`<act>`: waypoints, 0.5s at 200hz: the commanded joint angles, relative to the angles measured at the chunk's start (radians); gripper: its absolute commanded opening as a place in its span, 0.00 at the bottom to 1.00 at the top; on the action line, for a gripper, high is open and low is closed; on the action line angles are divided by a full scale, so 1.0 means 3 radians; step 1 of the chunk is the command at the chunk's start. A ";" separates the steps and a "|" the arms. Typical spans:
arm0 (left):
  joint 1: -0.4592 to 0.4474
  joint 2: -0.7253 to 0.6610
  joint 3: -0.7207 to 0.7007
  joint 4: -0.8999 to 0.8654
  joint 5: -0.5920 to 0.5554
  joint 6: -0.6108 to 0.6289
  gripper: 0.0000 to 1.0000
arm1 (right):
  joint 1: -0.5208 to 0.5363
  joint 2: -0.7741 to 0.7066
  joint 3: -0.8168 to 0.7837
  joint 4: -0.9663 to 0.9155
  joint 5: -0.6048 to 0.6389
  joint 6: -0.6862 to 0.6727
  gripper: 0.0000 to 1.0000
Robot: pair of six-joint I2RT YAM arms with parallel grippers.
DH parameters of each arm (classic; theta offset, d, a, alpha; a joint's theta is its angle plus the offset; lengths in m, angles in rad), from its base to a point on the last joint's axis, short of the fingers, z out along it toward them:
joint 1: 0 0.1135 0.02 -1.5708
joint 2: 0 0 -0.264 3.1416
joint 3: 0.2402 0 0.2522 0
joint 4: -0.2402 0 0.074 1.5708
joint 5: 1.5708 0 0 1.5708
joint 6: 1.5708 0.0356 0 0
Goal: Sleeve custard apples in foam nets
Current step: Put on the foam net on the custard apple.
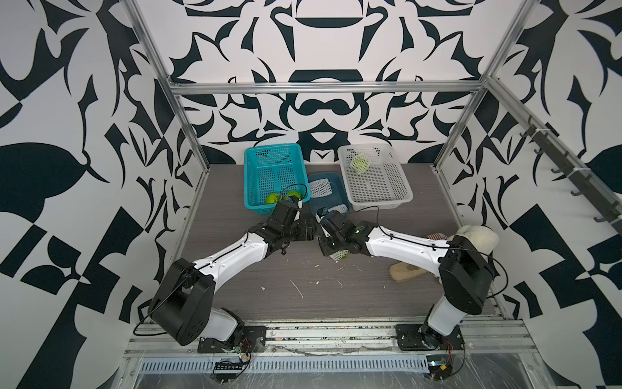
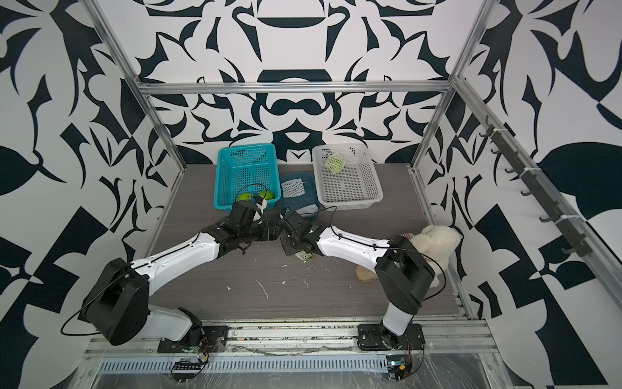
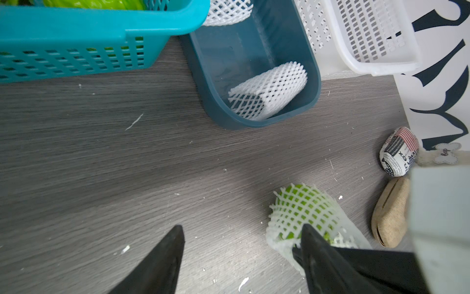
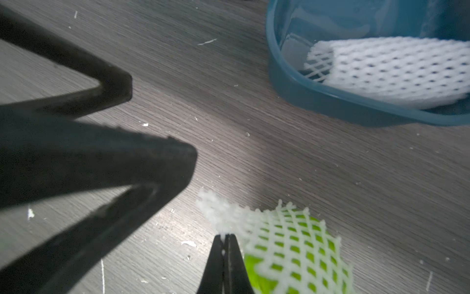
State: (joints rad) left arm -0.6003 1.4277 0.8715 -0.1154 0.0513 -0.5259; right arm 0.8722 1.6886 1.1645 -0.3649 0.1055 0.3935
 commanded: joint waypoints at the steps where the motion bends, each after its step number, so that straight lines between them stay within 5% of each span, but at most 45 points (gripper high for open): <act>1: 0.0017 -0.0038 0.0088 -0.0024 0.0018 0.0034 0.74 | 0.0002 -0.0203 -0.0053 -0.0128 0.0369 0.0043 0.02; 47: 0.0017 0.0018 0.0145 0.0015 0.0239 0.0019 0.74 | 0.0001 -0.0251 -0.0123 -0.0150 0.0380 0.0064 0.07; 100: -0.0018 0.0071 0.0015 0.0278 0.1072 0.0040 0.75 | -0.0061 -0.0385 -0.0296 0.0113 0.0006 0.0140 0.27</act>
State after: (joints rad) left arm -0.5999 1.4284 0.8898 -0.0711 0.2279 -0.5243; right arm 0.8688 1.6333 1.1057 -0.3832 0.1715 0.4194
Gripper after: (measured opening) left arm 0.746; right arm 0.218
